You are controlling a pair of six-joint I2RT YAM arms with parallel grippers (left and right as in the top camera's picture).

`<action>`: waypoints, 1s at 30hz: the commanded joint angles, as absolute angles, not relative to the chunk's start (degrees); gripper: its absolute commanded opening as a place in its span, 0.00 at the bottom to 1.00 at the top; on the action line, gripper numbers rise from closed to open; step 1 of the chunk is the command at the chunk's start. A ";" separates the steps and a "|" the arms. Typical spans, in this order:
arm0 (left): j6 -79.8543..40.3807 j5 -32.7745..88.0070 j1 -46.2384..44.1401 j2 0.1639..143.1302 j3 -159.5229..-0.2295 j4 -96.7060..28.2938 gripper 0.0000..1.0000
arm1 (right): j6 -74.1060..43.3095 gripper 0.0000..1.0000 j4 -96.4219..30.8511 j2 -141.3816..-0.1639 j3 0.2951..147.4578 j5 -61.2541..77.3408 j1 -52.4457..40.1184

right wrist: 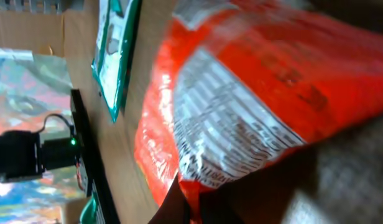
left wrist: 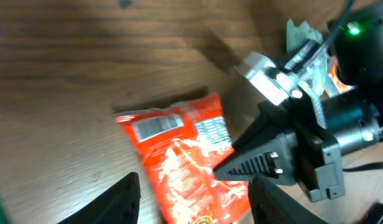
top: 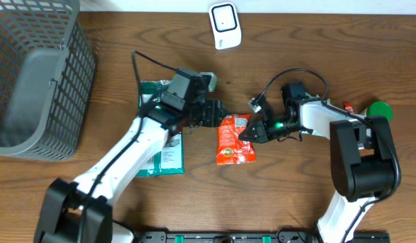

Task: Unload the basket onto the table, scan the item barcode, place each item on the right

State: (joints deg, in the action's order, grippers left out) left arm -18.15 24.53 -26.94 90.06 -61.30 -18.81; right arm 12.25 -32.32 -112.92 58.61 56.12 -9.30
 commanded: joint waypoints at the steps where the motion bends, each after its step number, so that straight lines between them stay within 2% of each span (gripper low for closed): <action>1: -18.28 25.19 -24.38 87.02 -60.99 -21.17 0.59 | 17.56 0.01 -33.91 -107.42 58.35 56.86 -9.80; 7: -18.20 25.80 -21.12 85.76 -60.99 -26.28 0.61 | 20.43 0.01 -36.69 -103.70 58.35 54.61 -9.80; 14: -15.20 25.93 -20.43 85.84 -60.95 -30.17 0.62 | 17.54 0.01 -38.15 -103.55 58.35 38.68 -9.85; 20: -15.22 25.96 -20.80 86.65 -60.05 -29.74 0.61 | 13.69 0.01 -37.50 -103.61 58.33 38.41 -9.85; 23: -15.25 25.98 -21.89 88.51 -60.03 -29.71 0.56 | 13.69 0.01 -37.52 -103.61 58.33 38.44 -9.87; 24: -15.25 25.98 -22.41 89.21 -60.03 -29.54 0.53 | 13.47 0.04 -37.52 -103.63 58.33 38.41 -9.87; 26: -15.25 25.96 -23.81 91.09 -60.03 -29.17 0.45 | 12.62 0.22 -37.52 -103.63 58.33 38.41 -9.85; 30: -15.25 25.98 -27.18 95.42 -60.03 -27.64 0.33 | 10.79 0.42 -37.89 -104.27 58.33 38.15 -9.85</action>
